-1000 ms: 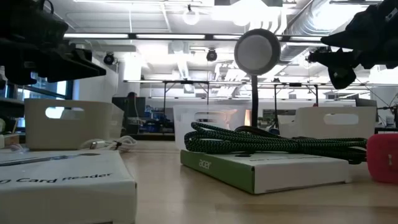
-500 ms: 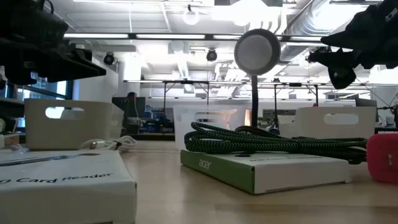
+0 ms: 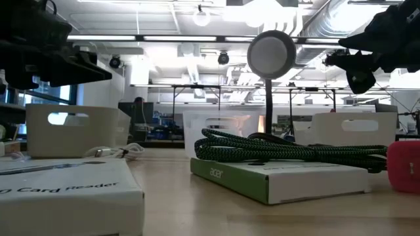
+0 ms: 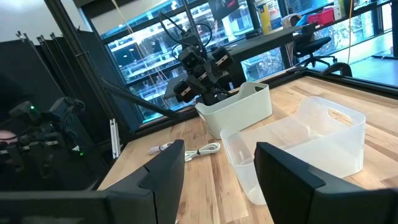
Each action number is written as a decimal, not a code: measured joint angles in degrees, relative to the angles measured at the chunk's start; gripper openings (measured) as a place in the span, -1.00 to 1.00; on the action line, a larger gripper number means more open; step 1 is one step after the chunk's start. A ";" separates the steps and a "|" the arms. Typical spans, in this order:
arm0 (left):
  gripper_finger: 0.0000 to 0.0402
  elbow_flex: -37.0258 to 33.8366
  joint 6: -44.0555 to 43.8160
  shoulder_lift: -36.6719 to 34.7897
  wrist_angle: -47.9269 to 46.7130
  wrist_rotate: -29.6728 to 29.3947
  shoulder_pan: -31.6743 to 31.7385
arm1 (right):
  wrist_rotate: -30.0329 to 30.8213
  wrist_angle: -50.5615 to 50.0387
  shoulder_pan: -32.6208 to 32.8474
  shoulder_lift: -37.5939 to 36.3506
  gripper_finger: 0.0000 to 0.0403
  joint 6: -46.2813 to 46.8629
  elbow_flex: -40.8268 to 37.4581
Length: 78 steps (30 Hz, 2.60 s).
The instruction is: Pick and place items into bin
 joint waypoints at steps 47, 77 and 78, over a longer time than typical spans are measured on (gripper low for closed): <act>-0.44 0.02 -30.48 0.00 19.25 4.55 0.02 | 5.95 6.88 -0.02 -0.02 -0.09 33.96 1.90; -0.44 0.02 -46.54 0.22 27.98 13.50 -0.02 | 7.70 30.82 4.14 12.97 -0.09 29.75 4.08; -0.44 0.02 -46.10 0.24 28.27 12.54 -0.02 | 7.69 30.59 4.64 15.02 -0.09 28.47 5.06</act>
